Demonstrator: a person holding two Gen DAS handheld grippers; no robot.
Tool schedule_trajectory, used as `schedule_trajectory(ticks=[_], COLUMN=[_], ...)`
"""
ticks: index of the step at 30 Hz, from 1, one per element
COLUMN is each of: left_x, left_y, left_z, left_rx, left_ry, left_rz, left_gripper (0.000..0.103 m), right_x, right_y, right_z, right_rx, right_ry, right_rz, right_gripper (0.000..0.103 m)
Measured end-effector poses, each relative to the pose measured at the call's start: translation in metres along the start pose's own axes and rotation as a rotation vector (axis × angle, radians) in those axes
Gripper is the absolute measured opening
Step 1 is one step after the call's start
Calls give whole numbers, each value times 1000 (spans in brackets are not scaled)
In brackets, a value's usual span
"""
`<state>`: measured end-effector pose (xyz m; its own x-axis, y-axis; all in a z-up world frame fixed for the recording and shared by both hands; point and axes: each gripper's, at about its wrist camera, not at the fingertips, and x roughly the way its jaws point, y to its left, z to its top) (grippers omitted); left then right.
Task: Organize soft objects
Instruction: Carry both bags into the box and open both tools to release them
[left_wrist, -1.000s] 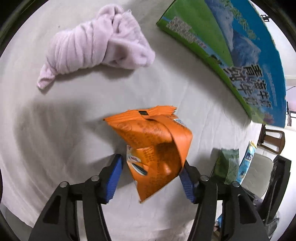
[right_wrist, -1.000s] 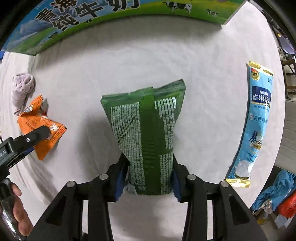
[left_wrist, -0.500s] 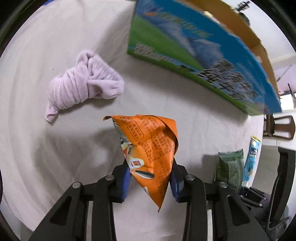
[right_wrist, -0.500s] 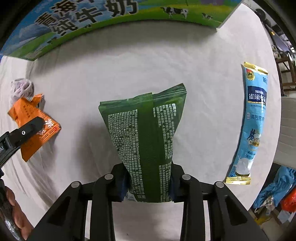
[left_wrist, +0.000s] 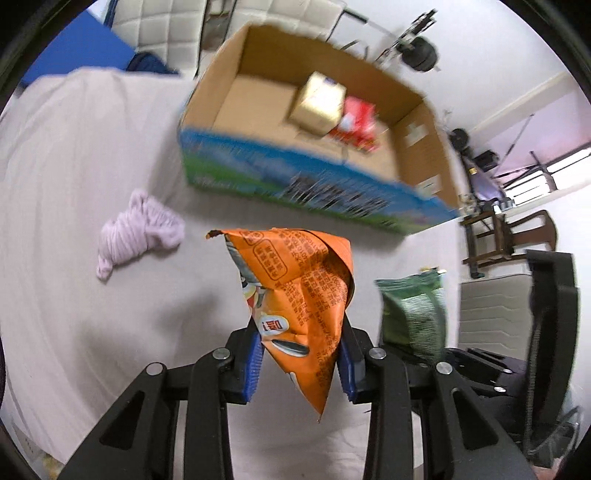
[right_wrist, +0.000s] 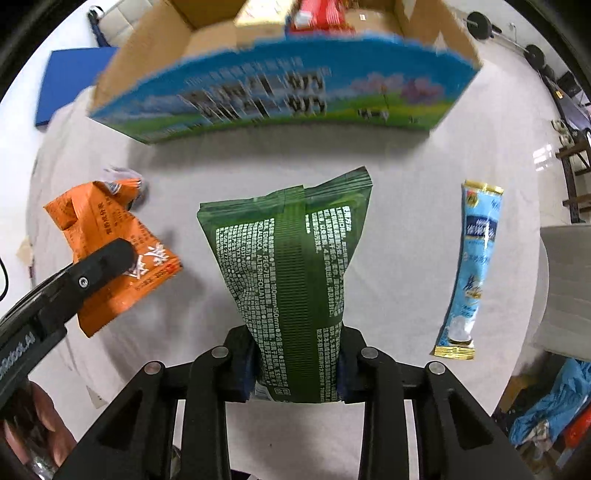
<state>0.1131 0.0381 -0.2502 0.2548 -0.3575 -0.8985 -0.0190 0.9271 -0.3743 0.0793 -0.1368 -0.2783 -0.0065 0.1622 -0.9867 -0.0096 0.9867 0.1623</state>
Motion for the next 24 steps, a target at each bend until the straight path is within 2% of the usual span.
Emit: schedule_trajectory(ticks=[5,11,16,24], left_x=[-42,-79,-85,-86], left_y=[-29,-62,-71,-69], left_z=[17,39,50,76], left_rx=[67,167,194,190], left_ry=[-83,-178,-180,-165], left_rz=[-31,26,42,18], left_gripper=[31,31,31,31], right_x=[-49,-93,-116,-134], right_y=[-3,7,7,9], right_z=[8,31,43,66], right_rx=[-9,-11,3,13], right_ry=[-69,-167,-216,-237], right_rz=[31,14,-3,29], right_gripper=[33,33,33,33])
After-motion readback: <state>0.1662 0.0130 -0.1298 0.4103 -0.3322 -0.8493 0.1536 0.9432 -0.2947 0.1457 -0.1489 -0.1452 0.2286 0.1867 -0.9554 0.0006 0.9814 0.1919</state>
